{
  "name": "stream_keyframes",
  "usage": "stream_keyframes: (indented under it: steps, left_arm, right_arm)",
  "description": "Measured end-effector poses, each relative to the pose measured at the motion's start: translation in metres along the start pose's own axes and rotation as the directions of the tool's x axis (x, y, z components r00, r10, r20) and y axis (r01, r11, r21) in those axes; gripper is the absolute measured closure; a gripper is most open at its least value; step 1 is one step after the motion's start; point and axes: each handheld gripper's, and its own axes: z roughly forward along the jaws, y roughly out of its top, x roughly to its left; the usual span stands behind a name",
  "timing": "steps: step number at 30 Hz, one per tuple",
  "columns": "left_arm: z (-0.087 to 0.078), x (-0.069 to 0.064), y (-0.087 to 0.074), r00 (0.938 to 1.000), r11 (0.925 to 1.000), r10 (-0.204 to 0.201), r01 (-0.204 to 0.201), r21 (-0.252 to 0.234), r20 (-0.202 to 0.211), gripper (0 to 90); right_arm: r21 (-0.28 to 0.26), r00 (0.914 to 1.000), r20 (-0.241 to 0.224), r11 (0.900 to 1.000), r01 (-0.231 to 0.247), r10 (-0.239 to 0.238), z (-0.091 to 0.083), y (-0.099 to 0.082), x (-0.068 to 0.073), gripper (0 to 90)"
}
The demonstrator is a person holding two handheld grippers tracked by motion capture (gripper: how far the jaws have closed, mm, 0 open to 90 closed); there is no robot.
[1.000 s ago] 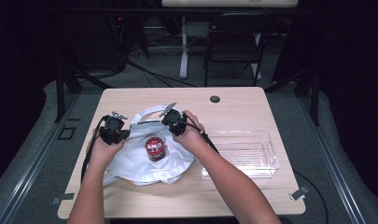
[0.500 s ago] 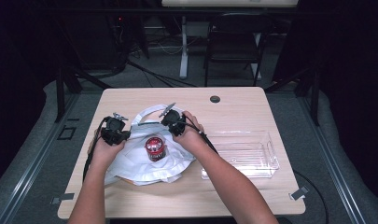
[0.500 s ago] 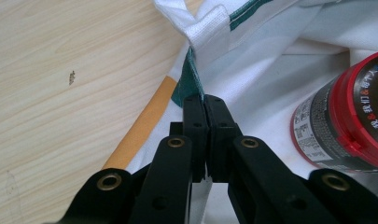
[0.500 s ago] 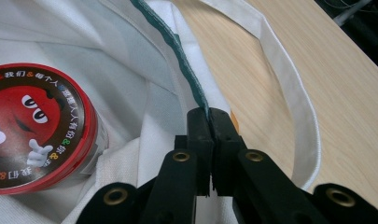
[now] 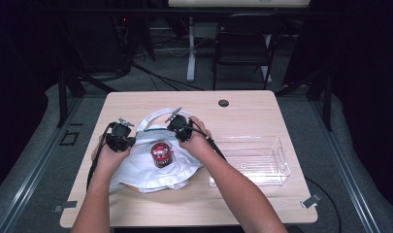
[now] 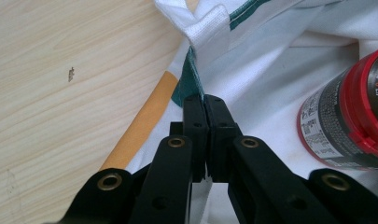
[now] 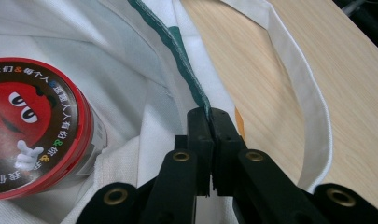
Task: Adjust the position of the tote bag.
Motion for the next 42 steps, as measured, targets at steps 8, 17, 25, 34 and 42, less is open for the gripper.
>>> stream_keyframes:
  steps: [8, 17, 25, 34, 42]
  left_arm:
    - [0.004, -0.001, 0.000, 0.9999, 0.9994, 0.015, -0.015, 0.031, 0.005, 88.9]
    - [0.007, -0.003, -0.001, 0.9995, 0.9982, 0.031, -0.031, 0.051, 0.002, 88.9]
    - [0.004, -0.002, 0.000, 0.9997, 0.9990, 0.024, -0.024, 0.039, 0.003, 88.8]
    - [-0.002, 0.000, -0.001, 0.9994, 0.9999, 0.007, -0.007, 0.016, 0.035, 81.3]
    - [-0.025, 0.004, 0.002, 0.9964, 0.9989, -0.036, 0.038, -0.028, 0.077, 66.0]
  right_arm:
    - [0.014, 1.0000, -0.006, 0.9999, -0.001, 0.001, 0.003, 0.000, 0.001, 88.7]
    - [0.021, 0.9999, -0.016, 0.9998, -0.005, 0.005, 0.005, -0.001, 0.002, 88.6]
    - [0.030, 0.9999, -0.015, 0.9995, -0.001, 0.001, 0.005, -0.002, 0.003, 88.6]
    - [0.022, 0.9996, -0.026, 0.9997, -0.012, 0.012, 0.003, -0.003, 0.001, 88.5]
    - [0.009, 0.9991, -0.031, 0.9996, -0.029, 0.029, 0.002, -0.003, 0.000, 88.5]
